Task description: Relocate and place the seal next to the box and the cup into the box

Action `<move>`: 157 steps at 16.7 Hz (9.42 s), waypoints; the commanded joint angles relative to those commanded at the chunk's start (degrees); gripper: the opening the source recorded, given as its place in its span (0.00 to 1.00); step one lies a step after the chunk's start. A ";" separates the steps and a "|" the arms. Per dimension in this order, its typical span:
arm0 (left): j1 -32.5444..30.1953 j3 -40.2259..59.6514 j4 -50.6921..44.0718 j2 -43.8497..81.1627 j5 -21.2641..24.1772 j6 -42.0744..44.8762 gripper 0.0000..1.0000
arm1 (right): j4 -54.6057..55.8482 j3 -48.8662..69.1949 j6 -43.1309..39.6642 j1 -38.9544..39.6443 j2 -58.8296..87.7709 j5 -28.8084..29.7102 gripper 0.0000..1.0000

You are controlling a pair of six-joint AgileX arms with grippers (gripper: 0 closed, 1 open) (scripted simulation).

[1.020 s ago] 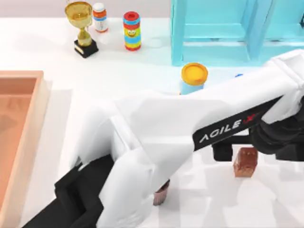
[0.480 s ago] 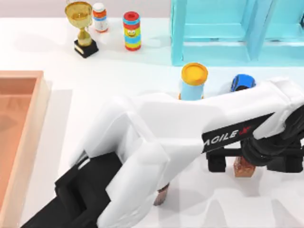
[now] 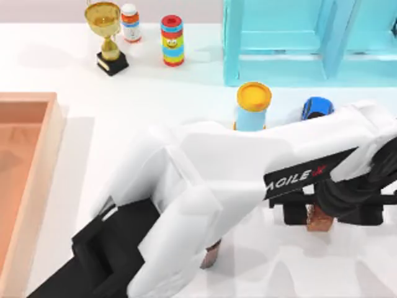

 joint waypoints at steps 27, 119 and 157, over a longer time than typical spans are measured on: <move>5.92 -22.70 -1.18 -25.12 0.29 6.00 0.00 | 0.00 0.00 0.00 0.00 0.00 0.00 1.00; 13.97 -38.63 -5.07 -39.85 8.82 13.03 1.00 | 0.00 0.00 0.00 0.00 0.00 0.00 1.00; 8.61 -50.89 11.28 -33.79 9.63 7.68 0.00 | 0.00 0.00 0.00 0.00 0.00 0.00 1.00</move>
